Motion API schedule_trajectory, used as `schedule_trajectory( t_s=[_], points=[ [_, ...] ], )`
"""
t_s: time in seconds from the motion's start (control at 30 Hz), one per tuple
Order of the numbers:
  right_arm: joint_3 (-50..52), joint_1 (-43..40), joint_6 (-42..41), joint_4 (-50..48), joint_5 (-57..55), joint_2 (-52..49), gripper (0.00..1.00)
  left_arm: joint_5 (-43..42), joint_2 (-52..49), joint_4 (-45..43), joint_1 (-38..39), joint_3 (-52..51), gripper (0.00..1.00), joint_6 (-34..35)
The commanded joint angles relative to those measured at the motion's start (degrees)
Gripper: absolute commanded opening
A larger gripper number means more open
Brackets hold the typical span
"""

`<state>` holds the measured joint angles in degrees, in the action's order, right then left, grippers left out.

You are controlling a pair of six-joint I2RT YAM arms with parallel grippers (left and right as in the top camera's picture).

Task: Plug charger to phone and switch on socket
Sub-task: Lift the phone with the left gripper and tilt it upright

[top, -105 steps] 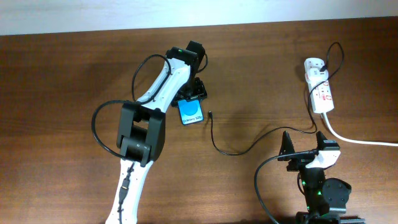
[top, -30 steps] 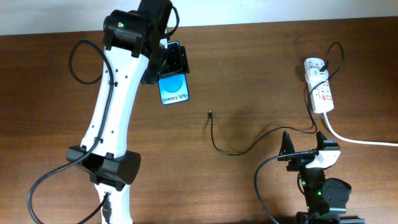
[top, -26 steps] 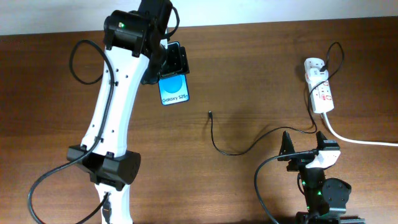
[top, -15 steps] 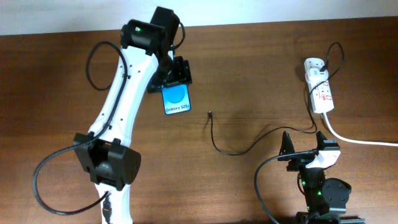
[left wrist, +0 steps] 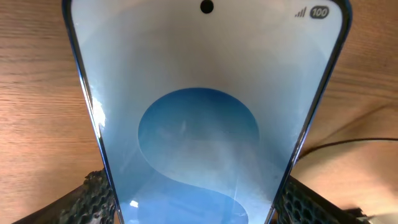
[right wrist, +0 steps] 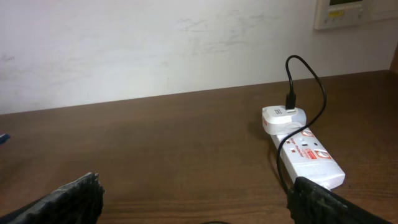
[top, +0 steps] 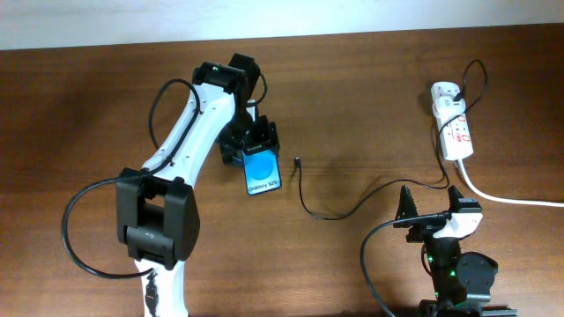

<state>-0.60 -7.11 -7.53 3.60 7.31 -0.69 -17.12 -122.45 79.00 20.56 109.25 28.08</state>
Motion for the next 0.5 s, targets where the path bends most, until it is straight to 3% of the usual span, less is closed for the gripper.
schedule_trajectory(
  t_s=[0.0,0.47],
  points=[
    [0.28,0.35,-0.31,0.31,-0.33,0.44,0.99,-3.26,1.40,0.02,1.07,-0.11,0.39,-0.81],
    [0.28,0.35,-0.28,0.31,-0.33,0.44,0.99,-3.06,1.40,1.86,1.20,-0.11,0.39,-1.42]
  ],
)
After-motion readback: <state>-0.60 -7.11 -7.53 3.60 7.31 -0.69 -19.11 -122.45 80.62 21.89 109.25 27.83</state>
